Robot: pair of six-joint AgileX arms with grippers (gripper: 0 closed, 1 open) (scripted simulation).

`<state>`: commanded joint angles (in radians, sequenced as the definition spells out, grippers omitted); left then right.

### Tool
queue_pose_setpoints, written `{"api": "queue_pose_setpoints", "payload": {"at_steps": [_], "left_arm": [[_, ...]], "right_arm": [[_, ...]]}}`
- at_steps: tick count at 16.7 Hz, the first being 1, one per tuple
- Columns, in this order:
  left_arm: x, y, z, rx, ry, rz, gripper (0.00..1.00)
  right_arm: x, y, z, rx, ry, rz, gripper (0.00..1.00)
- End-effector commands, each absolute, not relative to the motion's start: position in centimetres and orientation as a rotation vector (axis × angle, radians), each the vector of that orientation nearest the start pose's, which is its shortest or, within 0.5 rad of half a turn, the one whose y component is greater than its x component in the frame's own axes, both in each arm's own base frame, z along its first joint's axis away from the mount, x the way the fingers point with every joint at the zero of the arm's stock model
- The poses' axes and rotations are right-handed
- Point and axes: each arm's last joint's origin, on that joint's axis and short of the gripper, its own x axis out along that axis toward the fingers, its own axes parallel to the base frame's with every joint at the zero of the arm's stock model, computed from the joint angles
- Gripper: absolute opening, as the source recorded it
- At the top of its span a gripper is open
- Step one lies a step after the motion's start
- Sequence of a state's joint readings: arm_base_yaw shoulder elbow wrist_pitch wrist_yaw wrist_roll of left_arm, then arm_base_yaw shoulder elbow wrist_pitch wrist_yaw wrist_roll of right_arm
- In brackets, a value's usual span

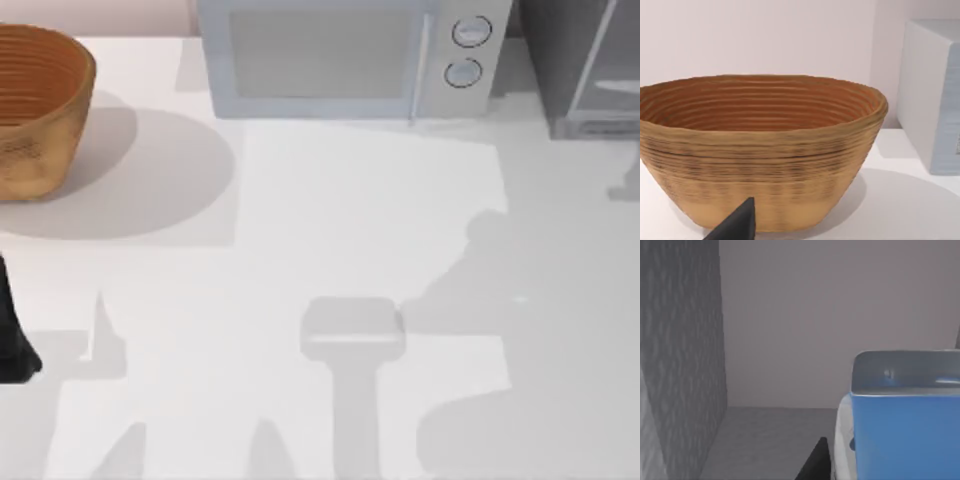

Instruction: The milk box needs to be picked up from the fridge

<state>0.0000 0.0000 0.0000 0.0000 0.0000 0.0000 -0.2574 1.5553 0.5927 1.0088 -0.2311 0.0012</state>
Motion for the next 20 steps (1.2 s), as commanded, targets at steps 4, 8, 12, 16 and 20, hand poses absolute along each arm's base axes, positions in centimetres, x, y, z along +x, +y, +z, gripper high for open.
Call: {"api": "queue_pose_setpoints", "payload": {"at_steps": [4,8,12,16,20], "left_arm": [[10.6,-0.1,16.0,0.0,0.0,0.0,1.0],[10.6,-0.1,16.0,0.0,0.0,0.0,1.0],[10.6,-0.1,16.0,0.0,0.0,0.0,1.0],[10.6,-0.1,16.0,0.0,0.0,0.0,1.0],[10.6,-0.1,16.0,0.0,0.0,0.0,1.0]], "right_arm": [[23.1,-4.0,23.2,-0.019,-0.044,-0.014,0.0],[16.1,-1.7,22.1,-0.006,-0.037,-0.014,0.0],[12.2,-0.7,18.9,0.002,-0.02,-0.008,0.0],[10.8,-0.2,16.5,0.002,0.0,-0.002,0.0],[10.6,-0.1,16.0,0.0,0.0,0.0,0.0]]}}
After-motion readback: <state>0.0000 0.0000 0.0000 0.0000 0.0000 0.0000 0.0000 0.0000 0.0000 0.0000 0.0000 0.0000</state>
